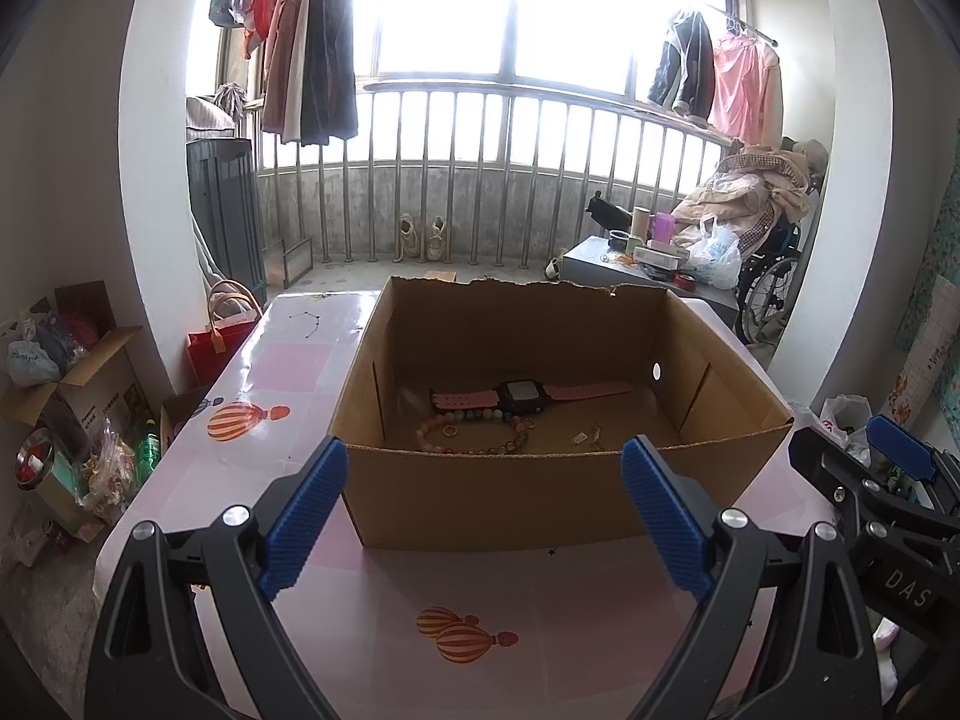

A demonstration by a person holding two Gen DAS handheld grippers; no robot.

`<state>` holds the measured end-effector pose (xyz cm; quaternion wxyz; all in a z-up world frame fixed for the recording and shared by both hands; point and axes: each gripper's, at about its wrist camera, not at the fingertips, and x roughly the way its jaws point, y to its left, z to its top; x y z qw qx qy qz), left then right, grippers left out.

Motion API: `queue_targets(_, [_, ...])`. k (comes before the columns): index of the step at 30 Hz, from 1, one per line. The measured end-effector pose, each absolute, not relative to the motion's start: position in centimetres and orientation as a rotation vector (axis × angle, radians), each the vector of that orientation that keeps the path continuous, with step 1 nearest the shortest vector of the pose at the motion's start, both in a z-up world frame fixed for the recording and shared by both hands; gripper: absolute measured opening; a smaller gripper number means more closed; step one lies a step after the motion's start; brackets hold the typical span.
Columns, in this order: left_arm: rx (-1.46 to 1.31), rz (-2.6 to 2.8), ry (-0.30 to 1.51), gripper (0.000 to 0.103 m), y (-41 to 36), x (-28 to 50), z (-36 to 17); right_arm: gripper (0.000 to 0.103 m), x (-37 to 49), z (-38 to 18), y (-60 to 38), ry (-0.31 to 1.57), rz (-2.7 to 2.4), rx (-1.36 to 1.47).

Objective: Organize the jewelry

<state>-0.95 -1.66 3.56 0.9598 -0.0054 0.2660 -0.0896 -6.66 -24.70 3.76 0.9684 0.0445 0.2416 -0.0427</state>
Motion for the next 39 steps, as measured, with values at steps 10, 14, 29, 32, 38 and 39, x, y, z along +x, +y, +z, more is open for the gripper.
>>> queue_targets(10, [-0.01, -0.186, 0.559, 0.09, -1.7, -0.74, 2.76, 0.09, -6.67, 3.39, -24.8, 0.501, -0.093, 0.091])
queue_targets(14, [-0.009, -0.186, 0.562, 0.09, -1.65, -0.58, 2.7, 0.09, -6.61, 3.4, -24.8, 0.501, -0.092, 0.092])
queue_targets(29, [-0.008, -0.186, 0.565, 0.09, -1.65, -0.25, 2.69, 0.09, -6.45, 3.48, -24.84, 0.502, -0.091, 0.09])
queue_targets(32, [-0.008, -0.186, 0.565, 0.09, -1.68, -0.21, 2.68, 0.09, -6.49, 3.44, -24.89, 0.502, -0.09, 0.091])
queue_targets(38, [-0.008, -0.185, 0.565, 0.09, -1.71, -0.11, 2.66, 0.09, -6.41, 3.48, -24.86, 0.502, -0.09, 0.09])
queue_targets(39, [-0.009, -0.185, 0.565, 0.09, -1.71, -0.11, 2.67, 0.09, -6.4, 3.49, -24.86, 0.502, -0.09, 0.091])
